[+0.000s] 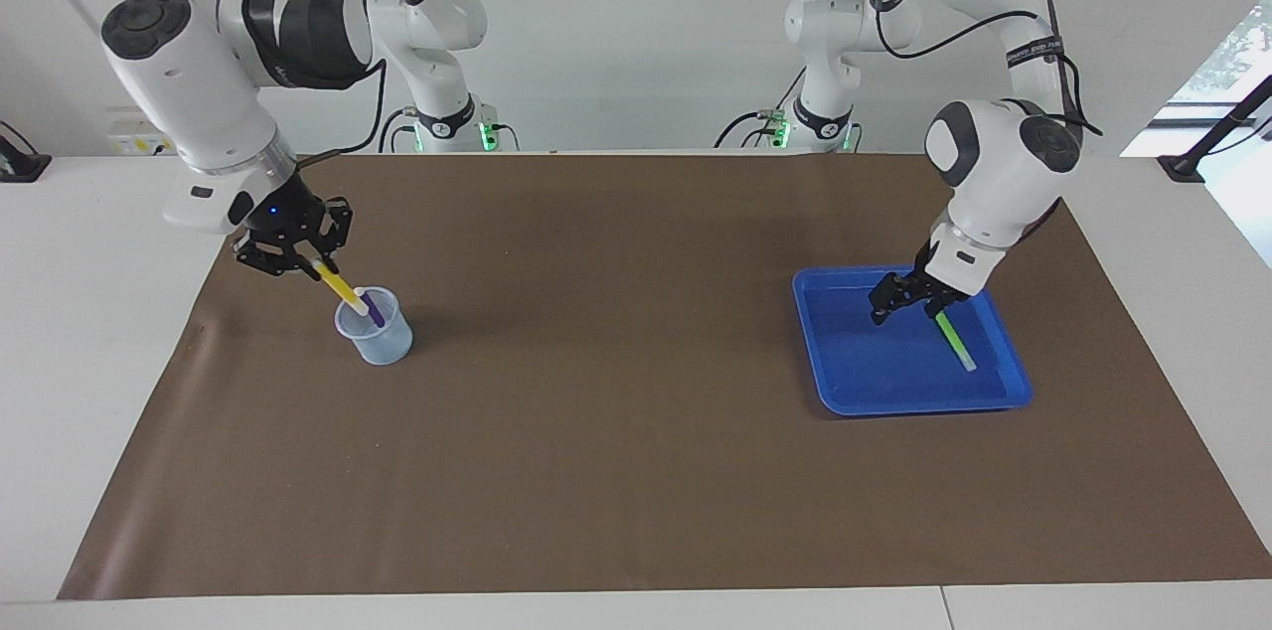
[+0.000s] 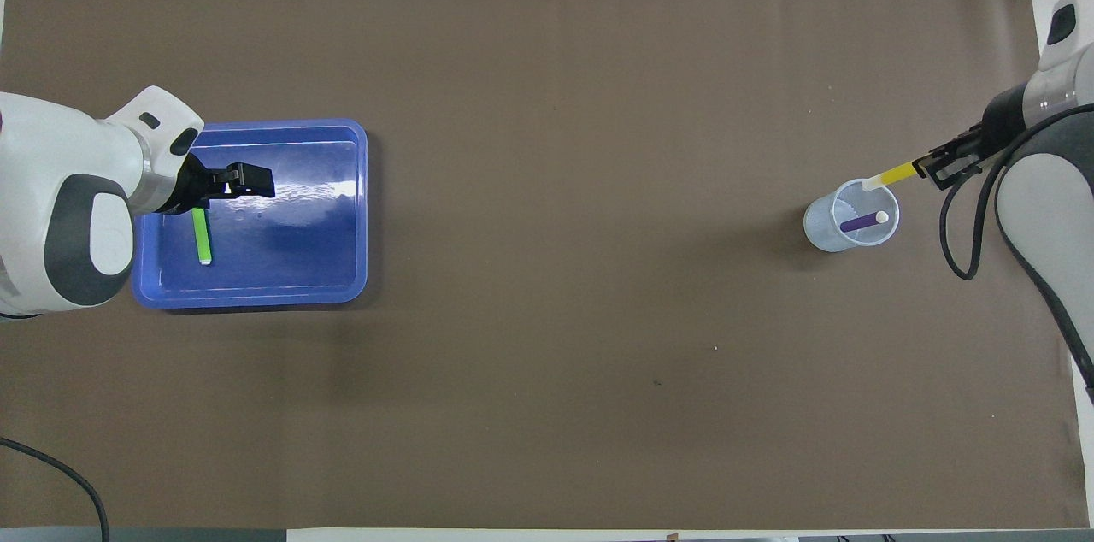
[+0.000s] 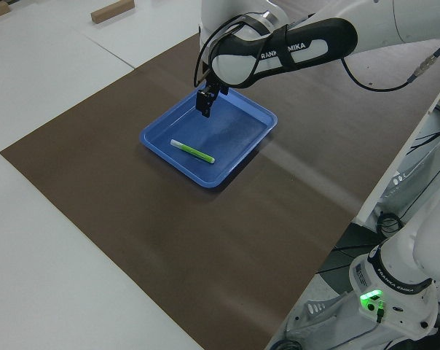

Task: Transfer and insert pens with both arms
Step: 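Insert the yellow pen into the cup while the left gripper returns, then grasp the green pen with the left gripper while the right gripper releases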

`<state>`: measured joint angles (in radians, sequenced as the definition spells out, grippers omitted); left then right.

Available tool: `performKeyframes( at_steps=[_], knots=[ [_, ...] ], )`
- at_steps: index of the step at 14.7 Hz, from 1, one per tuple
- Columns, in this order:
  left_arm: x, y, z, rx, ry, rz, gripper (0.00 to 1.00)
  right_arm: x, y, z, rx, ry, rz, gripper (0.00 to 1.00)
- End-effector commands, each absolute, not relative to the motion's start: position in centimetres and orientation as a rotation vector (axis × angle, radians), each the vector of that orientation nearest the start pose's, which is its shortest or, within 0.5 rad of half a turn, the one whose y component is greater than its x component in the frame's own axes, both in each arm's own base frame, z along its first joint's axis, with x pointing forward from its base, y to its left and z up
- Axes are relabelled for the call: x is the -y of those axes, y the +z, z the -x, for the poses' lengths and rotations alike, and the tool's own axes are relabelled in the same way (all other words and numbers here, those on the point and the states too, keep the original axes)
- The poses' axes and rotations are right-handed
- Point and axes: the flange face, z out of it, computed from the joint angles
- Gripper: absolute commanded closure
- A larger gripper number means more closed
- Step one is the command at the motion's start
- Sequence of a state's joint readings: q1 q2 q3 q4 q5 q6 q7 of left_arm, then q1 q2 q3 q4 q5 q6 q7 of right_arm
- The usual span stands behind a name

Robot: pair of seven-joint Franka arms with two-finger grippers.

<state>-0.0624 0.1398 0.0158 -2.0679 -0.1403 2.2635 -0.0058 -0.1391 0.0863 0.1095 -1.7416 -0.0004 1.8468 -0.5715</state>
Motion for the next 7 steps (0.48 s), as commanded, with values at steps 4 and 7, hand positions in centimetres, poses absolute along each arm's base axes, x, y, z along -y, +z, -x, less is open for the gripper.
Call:
performKeyframes(
  at_steps=[4, 7],
  knots=[
    [-2.9, 32.3, -57.2, 0.071, -0.059, 3.219, 0.0, 1.9, 48.3, -57.3, 0.891, -0.039, 3.038, 1.0],
    [-3.1, 30.6, -57.3, 0.082, -0.034, 3.218, 0.0, 1.9, 47.7, -56.7, 0.918, -0.004, 3.055, 1.0]
  ],
)
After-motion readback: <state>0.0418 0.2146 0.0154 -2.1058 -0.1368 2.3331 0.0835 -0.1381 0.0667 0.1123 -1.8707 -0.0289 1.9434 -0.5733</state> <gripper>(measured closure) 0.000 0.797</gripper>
